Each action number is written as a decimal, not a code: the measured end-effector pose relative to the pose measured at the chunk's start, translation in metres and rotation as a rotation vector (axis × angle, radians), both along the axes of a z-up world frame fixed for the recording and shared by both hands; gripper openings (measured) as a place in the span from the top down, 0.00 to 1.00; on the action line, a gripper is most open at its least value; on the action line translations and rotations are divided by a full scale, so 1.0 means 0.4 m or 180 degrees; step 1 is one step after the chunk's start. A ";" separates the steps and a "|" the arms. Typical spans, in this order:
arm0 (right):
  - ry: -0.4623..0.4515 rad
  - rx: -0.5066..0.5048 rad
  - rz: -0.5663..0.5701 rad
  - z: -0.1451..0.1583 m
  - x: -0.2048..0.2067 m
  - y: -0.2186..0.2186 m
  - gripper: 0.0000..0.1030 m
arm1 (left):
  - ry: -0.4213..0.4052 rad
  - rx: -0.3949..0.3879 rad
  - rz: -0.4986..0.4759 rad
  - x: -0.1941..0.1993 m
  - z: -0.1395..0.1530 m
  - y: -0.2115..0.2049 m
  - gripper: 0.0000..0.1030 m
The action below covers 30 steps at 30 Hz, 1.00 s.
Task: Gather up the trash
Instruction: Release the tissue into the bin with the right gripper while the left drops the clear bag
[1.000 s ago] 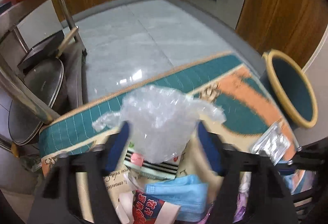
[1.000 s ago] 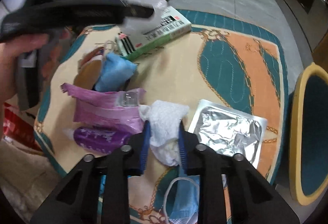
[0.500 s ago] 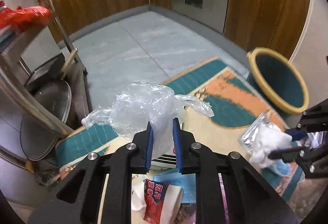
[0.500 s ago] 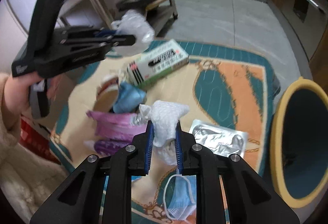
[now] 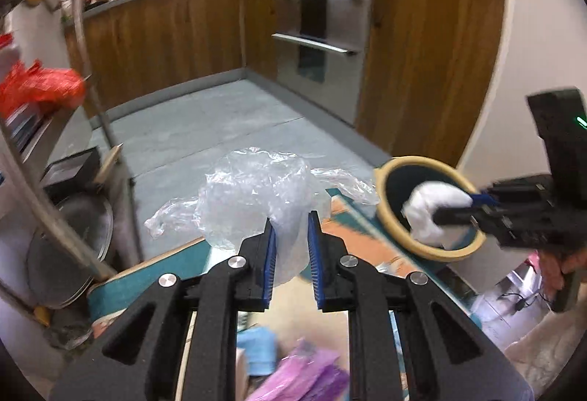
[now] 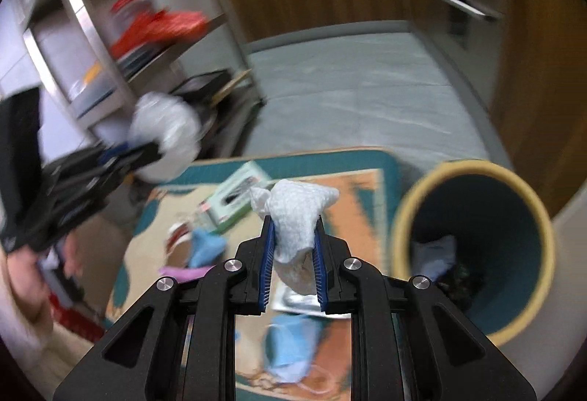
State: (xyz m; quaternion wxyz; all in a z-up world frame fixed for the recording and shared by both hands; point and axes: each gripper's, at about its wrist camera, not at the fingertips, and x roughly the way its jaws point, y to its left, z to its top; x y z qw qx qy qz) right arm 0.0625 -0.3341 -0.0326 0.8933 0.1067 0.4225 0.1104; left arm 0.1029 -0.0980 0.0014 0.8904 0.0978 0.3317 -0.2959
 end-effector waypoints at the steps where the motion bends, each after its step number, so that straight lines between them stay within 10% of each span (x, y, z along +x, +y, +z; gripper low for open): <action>1: 0.0014 -0.0034 -0.0096 -0.004 0.004 -0.030 0.80 | 0.0007 -0.0012 -0.0075 -0.003 -0.003 -0.024 0.84; 11: 0.0318 -0.0064 -0.0906 -0.088 0.022 -0.292 0.80 | 0.0170 -0.0043 -0.0686 -0.019 -0.070 -0.269 0.84; 30: 0.0664 -0.0506 -0.0838 -0.190 0.004 -0.337 0.80 | 0.0529 -0.0111 -0.0907 0.056 -0.235 -0.487 0.84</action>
